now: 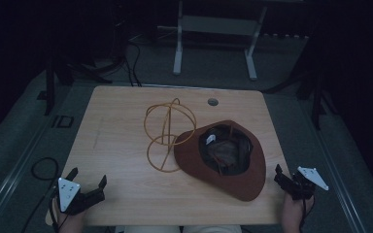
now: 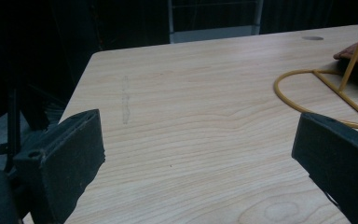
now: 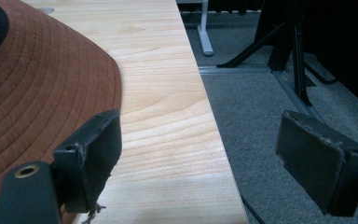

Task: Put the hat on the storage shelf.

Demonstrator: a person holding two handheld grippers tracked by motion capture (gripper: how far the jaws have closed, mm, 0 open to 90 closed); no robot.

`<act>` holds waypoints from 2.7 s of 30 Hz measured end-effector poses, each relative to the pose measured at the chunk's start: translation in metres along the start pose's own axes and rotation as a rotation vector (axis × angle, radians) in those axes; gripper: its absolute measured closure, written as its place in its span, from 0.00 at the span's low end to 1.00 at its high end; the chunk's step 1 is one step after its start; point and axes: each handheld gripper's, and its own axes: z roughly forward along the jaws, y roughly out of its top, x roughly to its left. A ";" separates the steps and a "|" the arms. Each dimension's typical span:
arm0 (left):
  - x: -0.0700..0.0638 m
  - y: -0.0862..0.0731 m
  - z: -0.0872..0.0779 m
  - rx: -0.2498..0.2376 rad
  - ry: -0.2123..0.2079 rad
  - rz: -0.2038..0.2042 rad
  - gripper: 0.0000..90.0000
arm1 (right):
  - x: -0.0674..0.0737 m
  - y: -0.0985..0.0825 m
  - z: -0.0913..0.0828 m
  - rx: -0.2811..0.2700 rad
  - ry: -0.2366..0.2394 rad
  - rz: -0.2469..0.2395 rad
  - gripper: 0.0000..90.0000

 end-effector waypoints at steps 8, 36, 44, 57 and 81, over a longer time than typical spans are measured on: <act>0.000 0.000 0.000 -0.007 0.010 -0.013 0.03 | 0.005 0.003 -0.001 0.022 0.003 -0.042 0.15; 0.000 0.001 0.000 0.002 0.000 -0.018 0.03 | 0.042 0.092 0.010 0.151 0.258 -0.068 0.15; 0.000 0.001 0.000 0.001 -0.003 -0.020 0.03 | 0.063 0.105 0.033 0.197 0.332 -0.111 0.15; 0.000 0.001 0.000 0.007 -0.011 -0.023 0.03 | 0.102 0.105 0.078 0.291 0.333 -0.177 0.20; 0.001 0.001 0.000 0.009 -0.013 -0.033 0.03 | 0.124 0.075 0.109 0.336 0.101 -0.328 0.79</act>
